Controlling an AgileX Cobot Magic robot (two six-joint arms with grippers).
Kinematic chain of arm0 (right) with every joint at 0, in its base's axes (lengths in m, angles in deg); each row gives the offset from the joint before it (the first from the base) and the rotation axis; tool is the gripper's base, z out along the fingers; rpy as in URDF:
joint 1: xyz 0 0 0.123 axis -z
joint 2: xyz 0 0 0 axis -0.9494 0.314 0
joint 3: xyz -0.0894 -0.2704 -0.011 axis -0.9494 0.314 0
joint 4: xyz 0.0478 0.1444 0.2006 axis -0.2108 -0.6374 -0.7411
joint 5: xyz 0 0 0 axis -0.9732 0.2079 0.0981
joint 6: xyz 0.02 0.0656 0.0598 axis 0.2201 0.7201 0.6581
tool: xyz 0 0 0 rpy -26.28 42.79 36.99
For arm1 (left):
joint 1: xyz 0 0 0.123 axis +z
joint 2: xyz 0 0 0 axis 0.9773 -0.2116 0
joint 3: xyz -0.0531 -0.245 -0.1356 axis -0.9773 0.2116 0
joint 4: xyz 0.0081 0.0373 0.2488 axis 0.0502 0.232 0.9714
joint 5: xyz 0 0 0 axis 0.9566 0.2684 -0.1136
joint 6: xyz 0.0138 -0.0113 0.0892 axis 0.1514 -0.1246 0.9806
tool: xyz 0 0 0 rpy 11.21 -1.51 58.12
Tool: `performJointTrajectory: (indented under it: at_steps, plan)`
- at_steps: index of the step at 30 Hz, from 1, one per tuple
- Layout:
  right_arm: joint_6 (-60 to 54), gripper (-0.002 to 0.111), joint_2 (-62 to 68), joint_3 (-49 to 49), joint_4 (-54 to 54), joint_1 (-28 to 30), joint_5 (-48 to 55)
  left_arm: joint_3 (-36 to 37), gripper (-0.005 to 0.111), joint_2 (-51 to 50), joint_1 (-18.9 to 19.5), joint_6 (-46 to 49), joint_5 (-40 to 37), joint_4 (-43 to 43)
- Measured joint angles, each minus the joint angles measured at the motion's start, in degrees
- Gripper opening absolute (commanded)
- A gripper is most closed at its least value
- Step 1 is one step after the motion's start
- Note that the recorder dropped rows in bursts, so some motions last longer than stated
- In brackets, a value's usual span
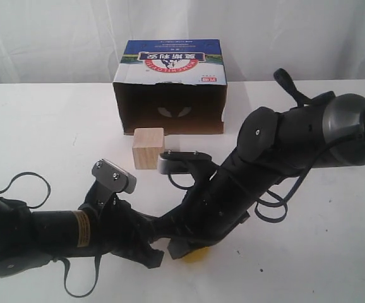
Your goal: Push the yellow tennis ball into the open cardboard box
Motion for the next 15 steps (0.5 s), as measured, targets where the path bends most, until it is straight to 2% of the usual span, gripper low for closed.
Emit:
performJointTrajectory:
  at_steps: [15]
  plan:
    - [1.1, 0.0, -0.6, -0.5, 1.5, 0.0, -9.4, -1.1, 0.0, 0.0, 0.0, 1.5, -3.0, -5.3]
